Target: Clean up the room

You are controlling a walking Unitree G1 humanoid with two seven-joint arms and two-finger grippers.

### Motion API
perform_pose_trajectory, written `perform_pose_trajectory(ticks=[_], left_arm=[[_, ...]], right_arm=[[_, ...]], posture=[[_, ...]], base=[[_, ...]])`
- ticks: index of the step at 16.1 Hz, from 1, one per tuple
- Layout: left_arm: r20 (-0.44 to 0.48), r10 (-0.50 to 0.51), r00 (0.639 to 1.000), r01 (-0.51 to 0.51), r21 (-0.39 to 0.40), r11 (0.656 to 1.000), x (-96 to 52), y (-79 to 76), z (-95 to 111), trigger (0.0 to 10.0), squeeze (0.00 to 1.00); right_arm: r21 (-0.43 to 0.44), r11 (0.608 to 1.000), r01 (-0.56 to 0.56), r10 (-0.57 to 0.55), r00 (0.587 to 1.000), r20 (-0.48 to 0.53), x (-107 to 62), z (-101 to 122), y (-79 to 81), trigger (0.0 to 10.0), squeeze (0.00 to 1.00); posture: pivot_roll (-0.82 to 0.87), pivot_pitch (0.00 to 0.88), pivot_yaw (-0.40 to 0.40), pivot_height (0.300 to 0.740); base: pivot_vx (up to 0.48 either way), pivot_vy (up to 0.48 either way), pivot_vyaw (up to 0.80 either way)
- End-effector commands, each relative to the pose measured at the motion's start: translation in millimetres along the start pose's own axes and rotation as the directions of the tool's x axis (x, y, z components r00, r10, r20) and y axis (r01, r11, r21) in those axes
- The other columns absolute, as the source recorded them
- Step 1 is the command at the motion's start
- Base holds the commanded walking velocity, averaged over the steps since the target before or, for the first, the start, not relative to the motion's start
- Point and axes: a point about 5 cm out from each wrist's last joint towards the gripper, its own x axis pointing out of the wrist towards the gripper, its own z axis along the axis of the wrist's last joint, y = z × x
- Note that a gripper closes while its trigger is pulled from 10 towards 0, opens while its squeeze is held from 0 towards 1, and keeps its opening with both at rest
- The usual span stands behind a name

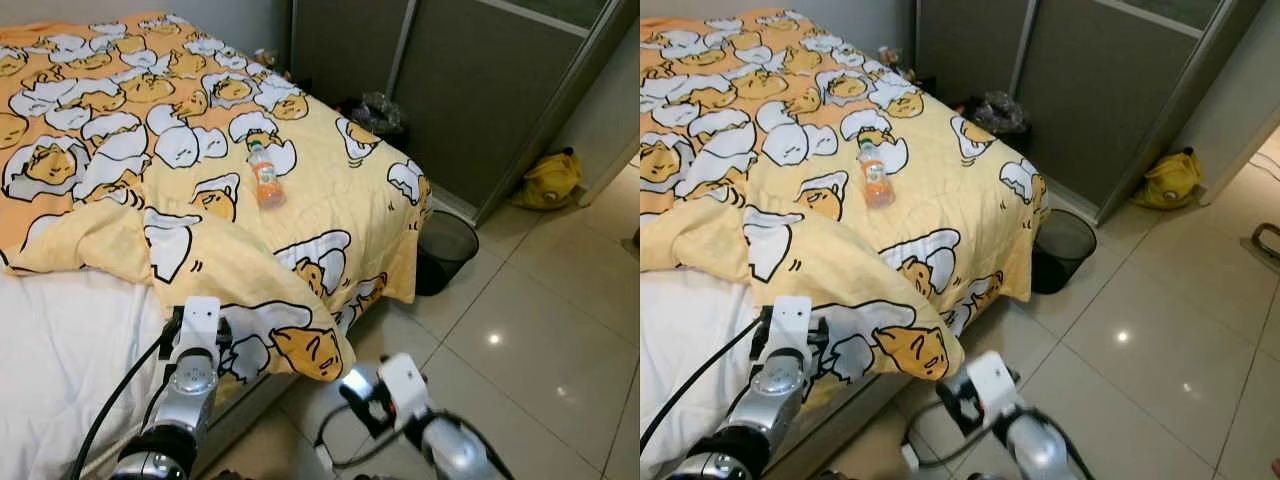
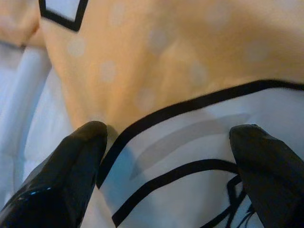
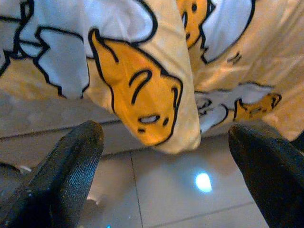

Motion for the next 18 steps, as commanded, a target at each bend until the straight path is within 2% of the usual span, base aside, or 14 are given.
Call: perform_pose_trajectory(ticks=[1,2,5,6,7,9,11,14,16,18], left_arm=[[-0.021,0.026,0.999,-0.026,-0.020,0.999,1.2,0.2,0,10.0,0.00],[-0.028,0.031,0.999,-0.031,-0.023,0.999,1.8,0.7,0,10.0,0.00],[-0.071,0.069,0.995,-0.073,-0.054,0.996,1.4,4.5,-6,10.0,0.00],[-0.034,0.095,0.995,-0.097,-0.044,0.994,1.3,8.1,-4,10.0,0.00],[-0.015,0.102,0.995,-0.103,-0.043,0.994,1.2,9.0,-2,10.0,0.00],[0.066,0.107,0.992,-0.108,0.014,0.994,0.1,9.9,4,10.0,0.00],[-0.026,0.106,0.994,-0.106,-0.011,0.994,-2.7,8.6,-13,10.0,0.00],[-0.017,0.131,0.991,-0.132,-0.035,0.991,-1.7,10.2,-9,10.0,0.00],[-0.051,0.169,0.984,-0.173,-0.083,0.982,-0.7,17.4,-13,10.0,0.00],[-0.089,0.206,0.974,-0.215,-0.109,0.970,-1.1,24.4,-18,10.0,0.00]], right_arm=[[-0.010,1.000,0.000,0.000,1.000,-0.005,-2.9,-6,6.2,10.0,0.00],[-0.012,1.000,-0.001,0.001,1.000,-0.004,-3.4,-8,10.6,10.0,0.00],[-0.007,1.000,-0.025,0.025,1.000,0.006,-11.3,-18,65.8,10.0,0.00],[-0.004,0.999,-0.033,0.033,0.999,0.006,-13.5,-20,83.3,10.0,0.00],[-0.003,0.999,-0.035,0.035,0.999,0.006,-14.0,-21,86.6,10.0,0.00],[-0.003,0.999,-0.039,0.039,0.999,0.008,-16.5,-22,98.9,10.0,0.00],[-0.017,1.000,-0.021,0.021,0.999,0.032,-10.8,-11,76.4,10.0,0.00],[-0.010,1.000,-0.016,0.017,0.994,0.105,-12.0,2,73.7,10.0,0.00],[-0.038,0.997,0.061,-0.049,0.968,0.247,-18.9,23,66.2,10.0,0.00],[-0.029,0.996,0.084,-0.071,0.949,0.307,-24.1,37,62.3,10.0,0.00]], posture=[[-0.07,0.034,-0.068,0.740],[-0.07,0.034,-0.067,0.740],[-0.07,0.036,-0.066,0.740],[-0.07,0.036,-0.066,0.740],[-0.07,0.036,-0.066,0.740],[-0.07,0.037,-0.067,0.740],[-0.06,0.039,-0.069,0.740],[-0.06,0.038,-0.070,0.740],[-0.07,0.039,-0.069,0.740],[-0.07,0.038,-0.067,0.740]], base=[[0.000,0.000,0.00],[0.000,0.000,0.00],[0.000,0.000,0.00],[0.000,0.000,0.00],[0.000,0.000,0.00],[0.000,0.000,0.00],[0.000,0.000,0.00],[0.000,0.000,0.00],[0.000,0.000,0.00],[0.000,0.000,0.00]])
